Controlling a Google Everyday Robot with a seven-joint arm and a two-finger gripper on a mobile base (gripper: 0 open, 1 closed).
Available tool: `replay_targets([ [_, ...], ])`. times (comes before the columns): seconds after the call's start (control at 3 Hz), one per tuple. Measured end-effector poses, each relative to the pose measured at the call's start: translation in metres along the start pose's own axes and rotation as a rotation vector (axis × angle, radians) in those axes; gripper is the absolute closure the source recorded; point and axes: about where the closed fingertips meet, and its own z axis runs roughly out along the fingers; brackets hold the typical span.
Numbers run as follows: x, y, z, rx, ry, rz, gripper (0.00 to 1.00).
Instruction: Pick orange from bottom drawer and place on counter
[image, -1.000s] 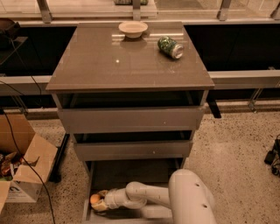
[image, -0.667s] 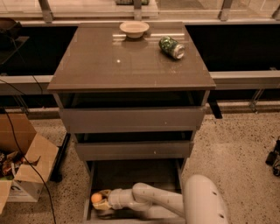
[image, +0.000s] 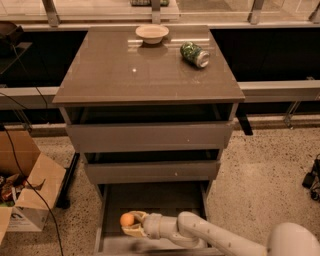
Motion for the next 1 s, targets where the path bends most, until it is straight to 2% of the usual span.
replay_targets([
  [0.33, -0.051, 0.017, -0.062, 0.048, -0.053, -0.054, 1.00],
  [0.67, -0.116, 0.027, -0.115, 0.077, -0.068, -0.152, 1.00],
  [1.0, -0.186, 0.021, -0.151, 0.109, -0.040, -0.264, 1.00],
])
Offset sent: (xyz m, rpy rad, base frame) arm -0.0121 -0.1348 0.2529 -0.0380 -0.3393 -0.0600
